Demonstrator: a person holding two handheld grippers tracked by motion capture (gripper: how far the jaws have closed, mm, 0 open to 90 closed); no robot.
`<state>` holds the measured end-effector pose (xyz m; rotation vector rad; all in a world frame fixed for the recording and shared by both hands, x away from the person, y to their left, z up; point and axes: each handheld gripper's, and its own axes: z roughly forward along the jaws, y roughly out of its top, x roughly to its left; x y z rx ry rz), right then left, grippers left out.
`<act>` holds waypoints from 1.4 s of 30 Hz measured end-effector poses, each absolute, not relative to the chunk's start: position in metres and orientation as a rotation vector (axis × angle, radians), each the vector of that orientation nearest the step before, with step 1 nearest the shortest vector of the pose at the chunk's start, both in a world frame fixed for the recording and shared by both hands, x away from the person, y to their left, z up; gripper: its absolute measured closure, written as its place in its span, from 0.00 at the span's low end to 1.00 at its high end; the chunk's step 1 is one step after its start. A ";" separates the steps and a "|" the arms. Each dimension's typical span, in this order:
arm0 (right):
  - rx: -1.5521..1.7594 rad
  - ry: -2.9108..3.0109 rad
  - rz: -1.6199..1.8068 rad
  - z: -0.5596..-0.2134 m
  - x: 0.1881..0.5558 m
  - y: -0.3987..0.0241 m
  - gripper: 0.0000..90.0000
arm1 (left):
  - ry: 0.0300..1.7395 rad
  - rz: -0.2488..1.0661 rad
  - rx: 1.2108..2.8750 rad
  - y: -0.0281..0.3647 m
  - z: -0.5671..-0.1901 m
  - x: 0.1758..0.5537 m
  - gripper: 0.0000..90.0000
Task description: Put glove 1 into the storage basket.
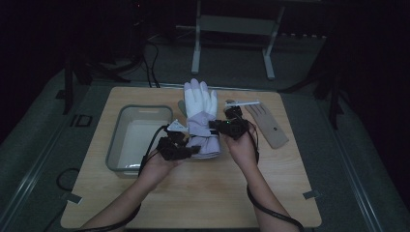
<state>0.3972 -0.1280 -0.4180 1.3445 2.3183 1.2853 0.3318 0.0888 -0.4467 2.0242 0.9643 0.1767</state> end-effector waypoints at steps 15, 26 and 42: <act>1.276 2.325 1.349 -0.388 0.399 -0.090 0.89 | 0.956 0.229 2.018 0.133 -0.419 0.328 0.76; 1.225 2.382 1.372 -0.388 0.399 -0.040 0.89 | 1.000 0.266 2.010 0.180 -0.417 0.315 0.76; 1.184 2.473 1.354 -0.405 0.401 0.024 0.89 | 1.074 0.281 2.022 0.234 -0.432 0.305 0.76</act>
